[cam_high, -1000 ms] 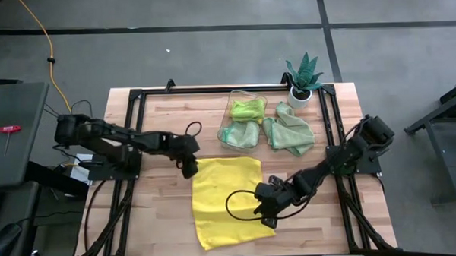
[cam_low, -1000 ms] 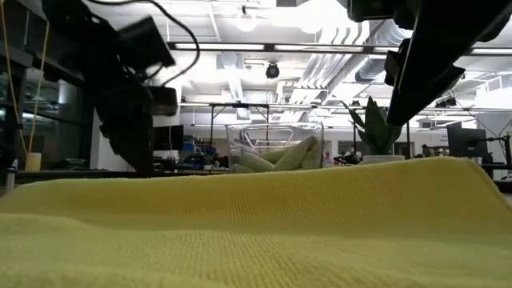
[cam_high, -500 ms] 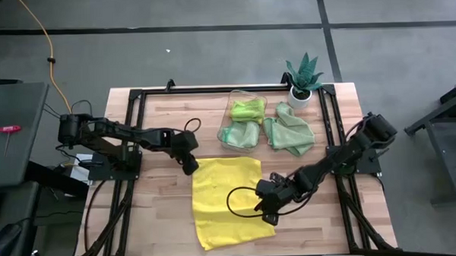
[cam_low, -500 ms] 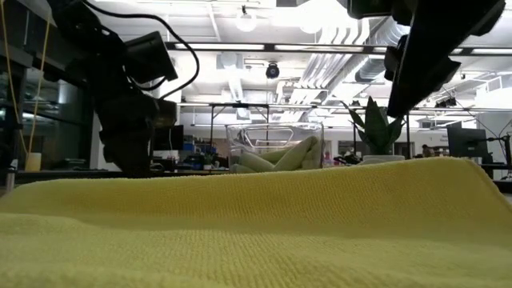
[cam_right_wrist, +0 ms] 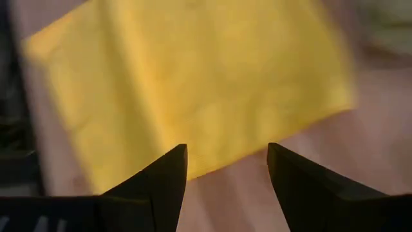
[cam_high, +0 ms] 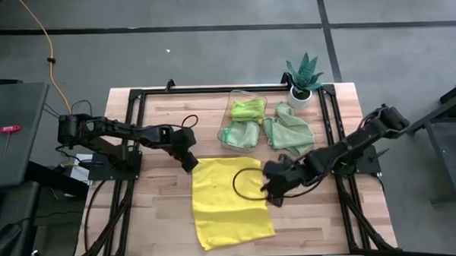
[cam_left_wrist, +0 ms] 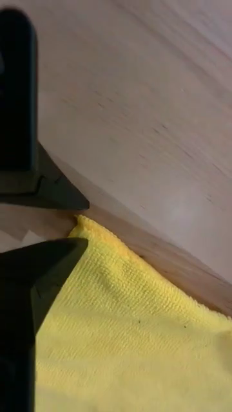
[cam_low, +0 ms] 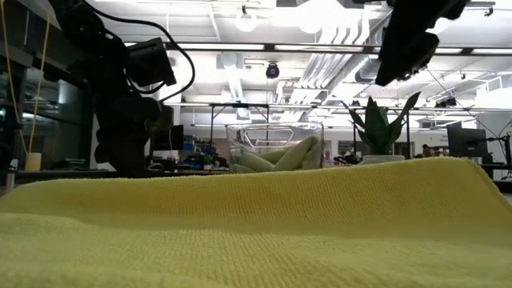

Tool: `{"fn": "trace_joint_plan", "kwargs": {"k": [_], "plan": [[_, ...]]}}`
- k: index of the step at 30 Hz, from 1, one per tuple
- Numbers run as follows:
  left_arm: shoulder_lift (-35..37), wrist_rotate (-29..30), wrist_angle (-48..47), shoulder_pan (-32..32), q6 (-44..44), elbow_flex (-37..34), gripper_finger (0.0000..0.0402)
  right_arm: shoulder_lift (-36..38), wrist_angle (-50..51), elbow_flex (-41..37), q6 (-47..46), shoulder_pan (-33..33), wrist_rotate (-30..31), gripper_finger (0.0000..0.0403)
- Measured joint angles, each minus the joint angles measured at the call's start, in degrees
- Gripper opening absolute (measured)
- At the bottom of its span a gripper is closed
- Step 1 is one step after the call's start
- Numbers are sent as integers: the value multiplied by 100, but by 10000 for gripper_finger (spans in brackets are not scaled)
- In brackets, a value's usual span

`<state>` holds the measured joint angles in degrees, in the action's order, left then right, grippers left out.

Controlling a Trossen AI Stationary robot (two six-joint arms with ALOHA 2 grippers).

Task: Fold microfiber towels
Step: Fold the yellow towel

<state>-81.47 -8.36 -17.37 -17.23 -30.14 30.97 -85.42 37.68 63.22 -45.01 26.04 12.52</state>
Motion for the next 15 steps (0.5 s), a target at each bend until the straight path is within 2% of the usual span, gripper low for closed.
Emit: {"fn": "trace_joint_plan", "kwargs": {"k": [4,7,9,15], "plan": [[-5,66,15,0,78,-8,20,119,687,-35,-467,-245,692,206],[-7,92,18,0,80,-12,6,128,604,-346,-874,-614,760,206],[-7,92,19,0,107,-12,7,122,261,-667,-1207,-991,445,206],[-7,92,20,4,139,-12,1,129,-1850,-1905,-2529,-2164,-696,206]]}}
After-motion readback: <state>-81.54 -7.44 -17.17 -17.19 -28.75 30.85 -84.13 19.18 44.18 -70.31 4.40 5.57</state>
